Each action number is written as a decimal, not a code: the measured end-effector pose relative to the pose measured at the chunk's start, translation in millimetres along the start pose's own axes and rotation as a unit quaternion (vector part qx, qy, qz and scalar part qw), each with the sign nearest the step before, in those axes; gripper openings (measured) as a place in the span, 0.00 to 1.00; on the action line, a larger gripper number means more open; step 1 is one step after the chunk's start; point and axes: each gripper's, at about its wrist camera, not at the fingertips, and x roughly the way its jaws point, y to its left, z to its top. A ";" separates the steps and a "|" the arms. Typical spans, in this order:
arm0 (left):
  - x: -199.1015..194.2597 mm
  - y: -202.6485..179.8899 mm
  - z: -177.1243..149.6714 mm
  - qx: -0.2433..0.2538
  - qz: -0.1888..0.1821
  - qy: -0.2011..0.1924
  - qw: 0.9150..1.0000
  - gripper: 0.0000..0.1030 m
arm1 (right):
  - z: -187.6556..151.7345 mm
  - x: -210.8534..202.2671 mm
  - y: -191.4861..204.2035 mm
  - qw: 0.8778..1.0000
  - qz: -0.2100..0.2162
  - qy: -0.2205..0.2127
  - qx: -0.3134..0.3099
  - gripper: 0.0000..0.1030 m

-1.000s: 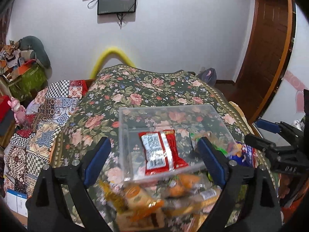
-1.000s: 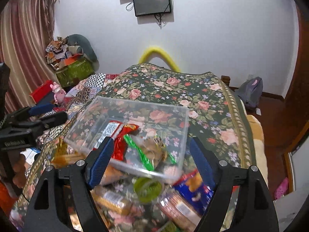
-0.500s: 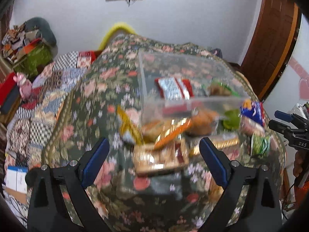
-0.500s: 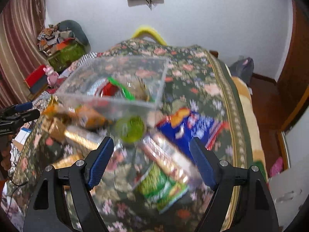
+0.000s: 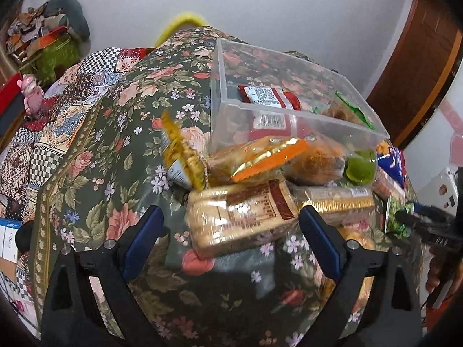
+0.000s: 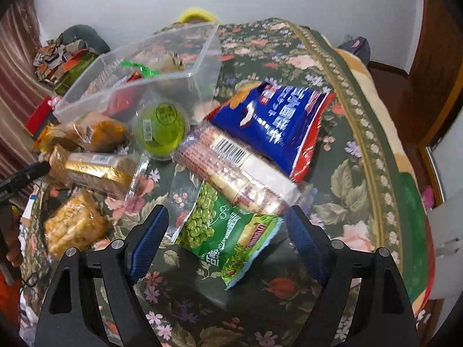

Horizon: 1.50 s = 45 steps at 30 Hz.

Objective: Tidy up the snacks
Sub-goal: 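Grasp the bread loaf pack with the left tool while the right tool grasps the green pea bag, then lower the bread pack into the box and open while the right tool releases the pea bag inside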

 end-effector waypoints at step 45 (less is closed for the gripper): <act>-82.9 -41.6 38.3 0.049 -0.026 -0.107 0.993 0.77 | 42.8 -79.9 38.1 0.986 0.056 -0.149 -0.046 0.23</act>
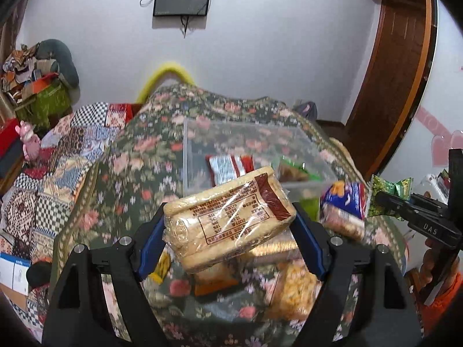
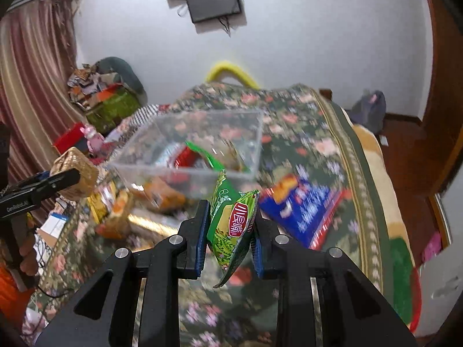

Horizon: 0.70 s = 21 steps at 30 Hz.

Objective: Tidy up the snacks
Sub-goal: 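Lower the bread pack into the box and open while the right tool releases the pea bag inside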

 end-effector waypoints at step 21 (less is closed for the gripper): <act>81.6 -6.2 57.1 0.020 0.014 0.018 1.000 0.78 | 70.0 67.9 24.9 1.000 0.019 -0.016 -0.016 0.23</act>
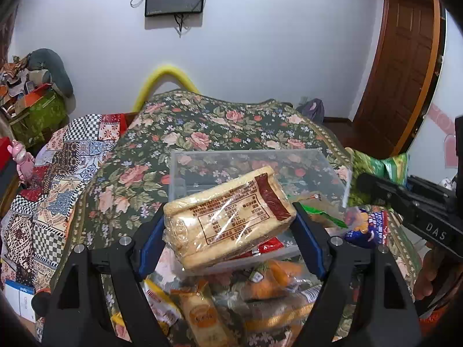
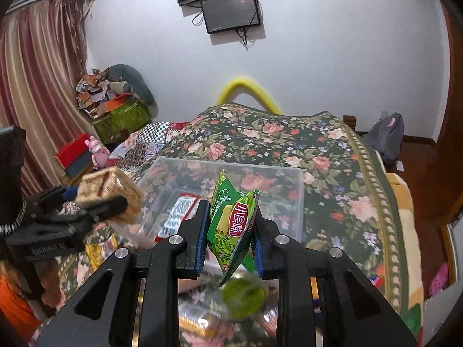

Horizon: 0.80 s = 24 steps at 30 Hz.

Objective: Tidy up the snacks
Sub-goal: 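Lower the bread pack into the box and open while the right tool releases the pea bag inside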

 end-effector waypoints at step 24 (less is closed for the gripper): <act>47.3 -2.3 4.6 0.005 -0.027 0.045 0.999 0.83 | 11.6 61.8 -4.0 0.997 -0.028 0.073 -0.005 0.45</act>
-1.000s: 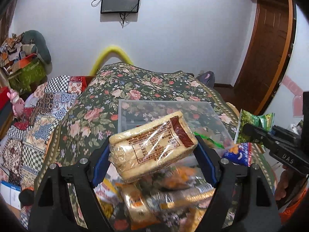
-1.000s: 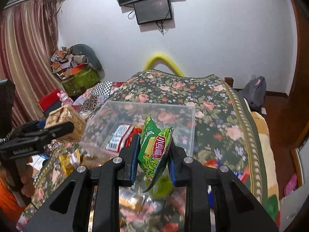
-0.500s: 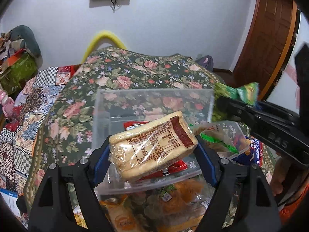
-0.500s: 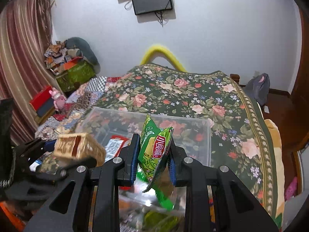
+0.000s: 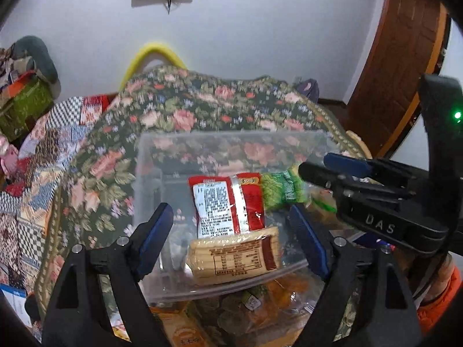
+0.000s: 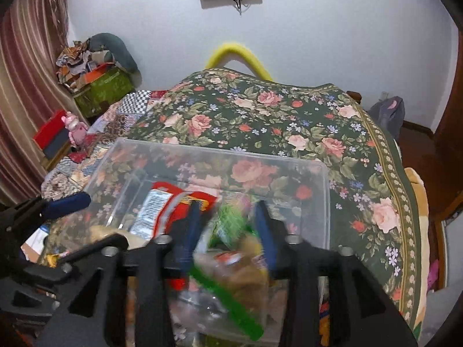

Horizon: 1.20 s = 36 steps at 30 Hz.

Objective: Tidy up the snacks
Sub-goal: 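Lower the bread pack into the box and open while the right tool releases the pea bag inside, then grasp the yellow chip bag with the left tool while the right tool grasps the wafer roll packet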

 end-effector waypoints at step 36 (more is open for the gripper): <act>-10.7 110.7 -110.6 -0.023 0.069 0.064 0.995 0.92 | -132.2 -39.8 -55.0 0.996 -0.045 0.081 0.008 0.59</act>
